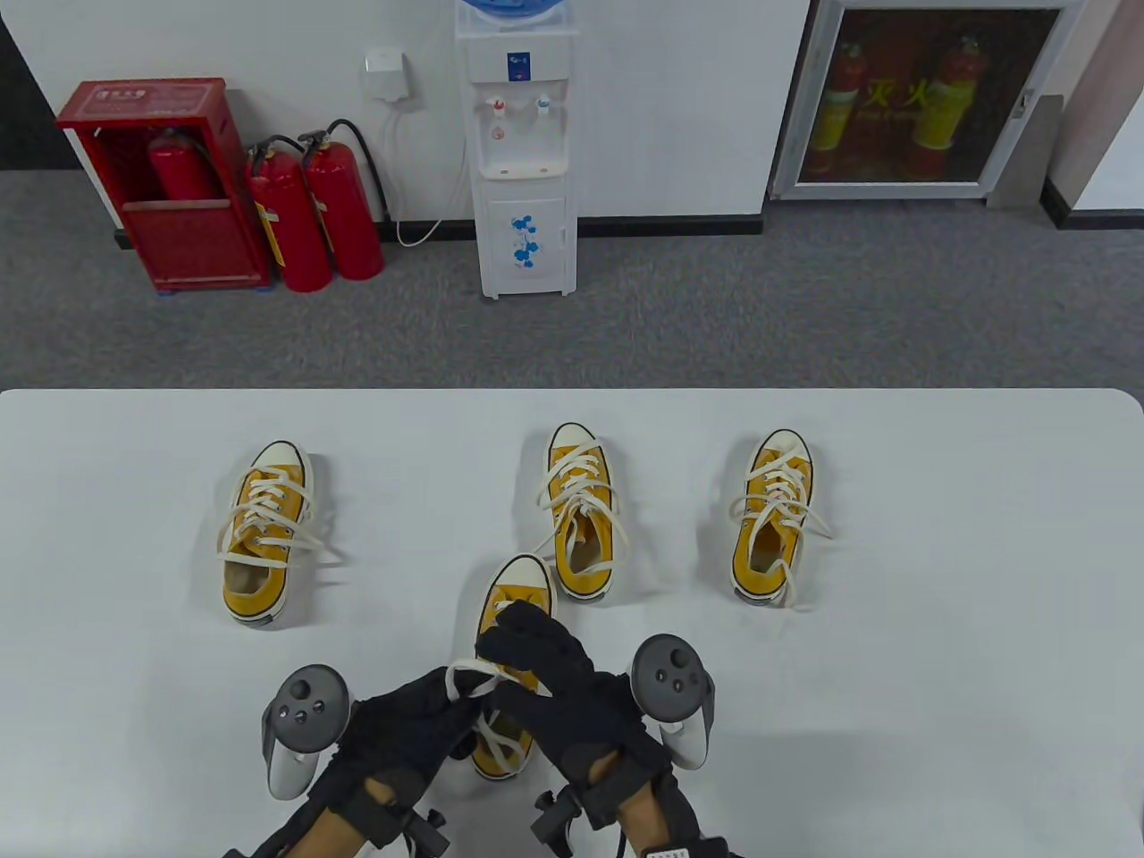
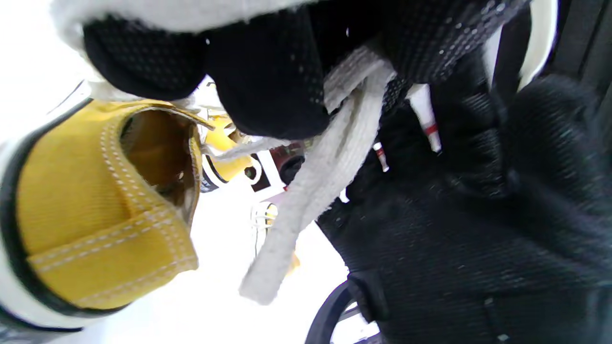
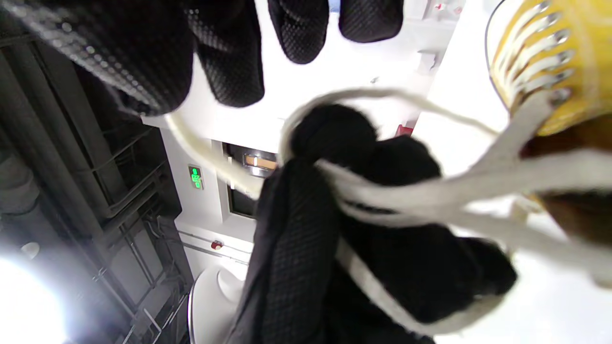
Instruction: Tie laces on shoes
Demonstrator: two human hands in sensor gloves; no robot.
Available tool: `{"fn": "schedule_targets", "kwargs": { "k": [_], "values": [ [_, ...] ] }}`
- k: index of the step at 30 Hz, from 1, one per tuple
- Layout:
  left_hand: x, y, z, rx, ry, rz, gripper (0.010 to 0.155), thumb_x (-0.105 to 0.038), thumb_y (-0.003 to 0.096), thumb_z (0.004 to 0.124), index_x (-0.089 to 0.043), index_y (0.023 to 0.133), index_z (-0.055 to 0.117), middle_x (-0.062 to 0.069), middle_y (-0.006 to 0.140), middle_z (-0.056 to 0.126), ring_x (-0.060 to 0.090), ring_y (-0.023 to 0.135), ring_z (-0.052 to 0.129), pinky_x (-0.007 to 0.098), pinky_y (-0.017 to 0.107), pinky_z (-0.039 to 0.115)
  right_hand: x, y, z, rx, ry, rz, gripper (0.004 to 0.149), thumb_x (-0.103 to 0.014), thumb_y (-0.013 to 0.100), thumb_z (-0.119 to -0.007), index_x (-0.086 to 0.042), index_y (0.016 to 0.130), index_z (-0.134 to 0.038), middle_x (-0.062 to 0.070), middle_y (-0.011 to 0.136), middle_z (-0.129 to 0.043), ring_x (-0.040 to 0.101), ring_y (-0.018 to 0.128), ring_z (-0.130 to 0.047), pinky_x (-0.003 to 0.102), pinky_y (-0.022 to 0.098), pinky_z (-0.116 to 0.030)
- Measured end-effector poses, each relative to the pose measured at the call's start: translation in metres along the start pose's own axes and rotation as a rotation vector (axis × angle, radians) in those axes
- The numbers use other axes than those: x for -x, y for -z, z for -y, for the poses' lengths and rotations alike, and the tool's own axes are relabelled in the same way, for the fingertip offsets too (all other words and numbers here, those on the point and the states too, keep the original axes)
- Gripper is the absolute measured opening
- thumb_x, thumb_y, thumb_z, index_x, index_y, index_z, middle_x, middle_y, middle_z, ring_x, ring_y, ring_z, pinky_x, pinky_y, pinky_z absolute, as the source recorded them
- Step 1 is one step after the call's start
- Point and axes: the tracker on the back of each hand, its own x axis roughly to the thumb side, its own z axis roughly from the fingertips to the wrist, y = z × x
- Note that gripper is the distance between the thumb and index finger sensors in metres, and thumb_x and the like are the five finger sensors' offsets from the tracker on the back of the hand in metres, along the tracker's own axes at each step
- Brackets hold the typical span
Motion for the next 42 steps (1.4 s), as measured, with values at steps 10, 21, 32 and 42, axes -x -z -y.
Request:
{"fn": "schedule_targets", "kwargs": {
  "k": [10,21,32,42],
  "values": [
    [0.001,0.001,-0.003,0.042,-0.124,0.023,0.043,-0.046,0.05,0.076,-0.038,0.091,0.083,0.001,0.086,0.095,0.019,0.047,0.103,0.052,0.053,0.083,0.015,0.005,-0.006,-0.049,-0.142,-0.102,0.065,-0.027,0.047,-0.077,-0.026,0.108,-0.054,0.003,0.118,-0.029,0.042,0.111,-0.038,0.074,0.072,-0.03],
    [-0.005,0.001,-0.004,0.045,-0.083,0.052,0.041,-0.046,0.049,0.078,-0.039,0.089,0.086,0.001,0.086,0.095,0.019,0.045,0.102,0.052,0.052,0.083,0.022,0.01,-0.008,-0.029,-0.134,-0.123,0.046,-0.034,0.046,-0.082,-0.024,0.091,-0.083,0.005,0.115,-0.046,0.044,0.11,-0.039,0.074,0.071,-0.029],
    [0.004,-0.005,-0.021,-0.167,-0.085,-0.032,0.041,-0.043,0.0489,0.079,-0.036,0.089,0.086,0.003,0.09,0.092,0.016,0.046,0.106,0.048,0.05,0.087,0.014,0.005,0.014,0.069,-0.065,-0.08,0.044,-0.041,0.045,-0.082,-0.017,0.082,-0.086,0.006,0.107,-0.057,0.042,0.107,-0.049,0.074,0.071,-0.03],
    [0.02,-0.008,-0.031,-0.244,-0.309,-0.125,0.041,-0.041,0.0492,0.08,-0.034,0.09,0.084,0.005,0.099,0.086,0.018,0.07,0.109,0.046,0.053,0.089,0.012,0.003,0.005,0.057,-0.166,-0.048,0.042,-0.047,0.043,-0.085,-0.019,0.074,-0.092,0.006,0.104,-0.063,0.041,0.104,-0.055,0.074,0.071,-0.032]
  ]
}}
